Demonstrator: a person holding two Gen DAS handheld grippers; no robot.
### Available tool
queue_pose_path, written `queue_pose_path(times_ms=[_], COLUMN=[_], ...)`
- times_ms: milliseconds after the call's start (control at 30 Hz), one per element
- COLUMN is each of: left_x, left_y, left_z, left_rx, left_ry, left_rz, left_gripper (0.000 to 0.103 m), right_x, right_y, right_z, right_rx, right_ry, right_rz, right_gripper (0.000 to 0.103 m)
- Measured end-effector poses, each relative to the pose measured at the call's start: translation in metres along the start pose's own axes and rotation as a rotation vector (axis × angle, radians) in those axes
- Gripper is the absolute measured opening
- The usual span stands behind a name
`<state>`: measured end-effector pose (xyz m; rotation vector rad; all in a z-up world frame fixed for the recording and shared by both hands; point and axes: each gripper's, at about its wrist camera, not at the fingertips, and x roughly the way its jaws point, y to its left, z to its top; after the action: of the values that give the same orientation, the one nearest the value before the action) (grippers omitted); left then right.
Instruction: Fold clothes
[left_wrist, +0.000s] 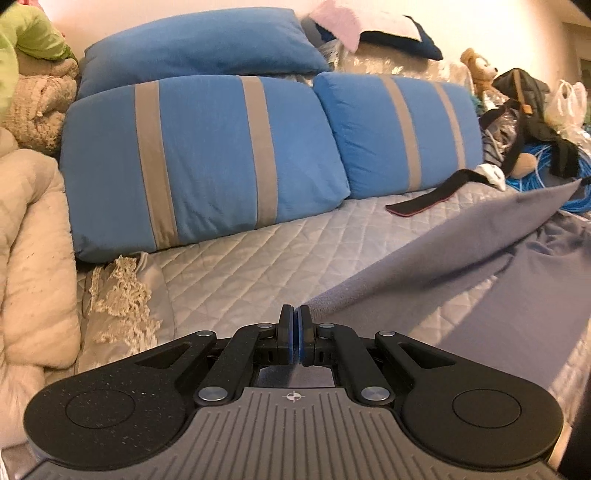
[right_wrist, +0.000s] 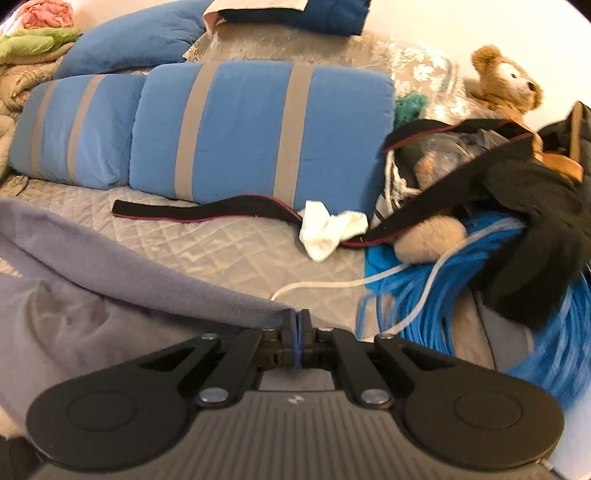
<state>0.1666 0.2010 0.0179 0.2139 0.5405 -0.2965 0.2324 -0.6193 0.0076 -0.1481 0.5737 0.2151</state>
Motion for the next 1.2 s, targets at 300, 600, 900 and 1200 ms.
queue_pose_path(times_ms=[300, 600, 900, 1200], left_x=[-0.028, -0.029, -0.045, -0.027], left_y=[-0.014, -0.018, -0.031, -0.115], left_z=[-0.039, -0.053, -0.028, 0.006], left_rx=[-0.008, -0.003, -0.059, 0.05], left_ry=[0.028, 0.125, 0.048, 0.005], left_rz=[-0.041, -0.043, -0.082, -0.162], left_gripper=[0.002, 0.007, 0.055, 0.062], right_x=[-0.045, -0.043, -0.048, -0.015], right_y=[0.007, 0.021, 0.042, 0.083], right_z=[-0.054, -0.091, -0.108, -0.129], right_rx=[0.062, 0.005, -0.228, -0.653], right_ry=[0.032, 0.124, 0.106, 0.117], right_rz=[-0.013, -0.084, -0.243, -0.404], right_gripper=[0.0, 0.027, 0.1, 0.1])
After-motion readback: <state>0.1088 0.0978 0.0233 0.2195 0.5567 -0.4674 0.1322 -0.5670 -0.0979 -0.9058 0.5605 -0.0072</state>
